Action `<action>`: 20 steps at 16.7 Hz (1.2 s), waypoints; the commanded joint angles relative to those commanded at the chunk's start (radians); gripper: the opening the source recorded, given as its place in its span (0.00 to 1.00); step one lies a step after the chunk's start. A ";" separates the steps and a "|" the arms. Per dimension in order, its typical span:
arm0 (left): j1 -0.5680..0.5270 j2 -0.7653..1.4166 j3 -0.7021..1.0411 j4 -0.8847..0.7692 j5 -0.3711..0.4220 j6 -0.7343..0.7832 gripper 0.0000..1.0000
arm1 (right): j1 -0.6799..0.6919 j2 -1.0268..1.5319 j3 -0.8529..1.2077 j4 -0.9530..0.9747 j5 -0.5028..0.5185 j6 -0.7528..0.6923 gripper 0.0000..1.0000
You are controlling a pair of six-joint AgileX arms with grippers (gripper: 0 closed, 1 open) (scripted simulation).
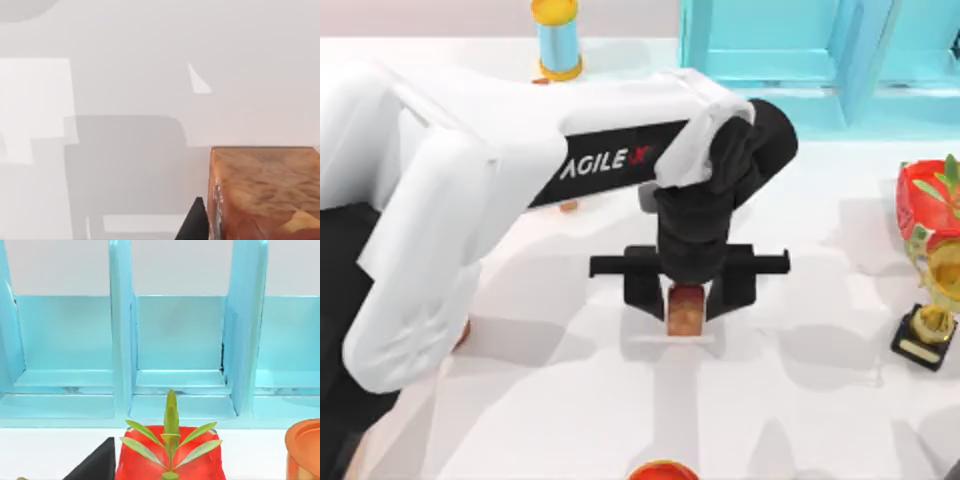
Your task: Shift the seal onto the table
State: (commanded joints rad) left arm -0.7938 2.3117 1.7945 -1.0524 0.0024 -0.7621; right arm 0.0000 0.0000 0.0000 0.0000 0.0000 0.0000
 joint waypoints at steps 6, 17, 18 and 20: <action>0.000 0.000 0.000 0.000 0.000 0.000 1.00 | 0.000 0.000 0.000 0.000 0.000 0.000 1.00; 0.000 0.009 0.071 -0.067 0.005 -0.006 1.00 | 0.000 0.000 0.000 0.000 0.000 0.000 1.00; -0.001 0.012 0.115 -0.106 0.007 -0.008 1.00 | 0.000 0.000 0.000 0.000 0.000 0.000 1.00; -0.003 0.016 0.222 -0.200 0.011 -0.009 1.00 | 0.000 0.000 0.000 0.000 0.000 0.000 1.00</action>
State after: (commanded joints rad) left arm -0.7973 2.3282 2.0169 -1.2522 0.0139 -0.7711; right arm 0.0000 0.0000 0.0000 0.0000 0.0000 0.0000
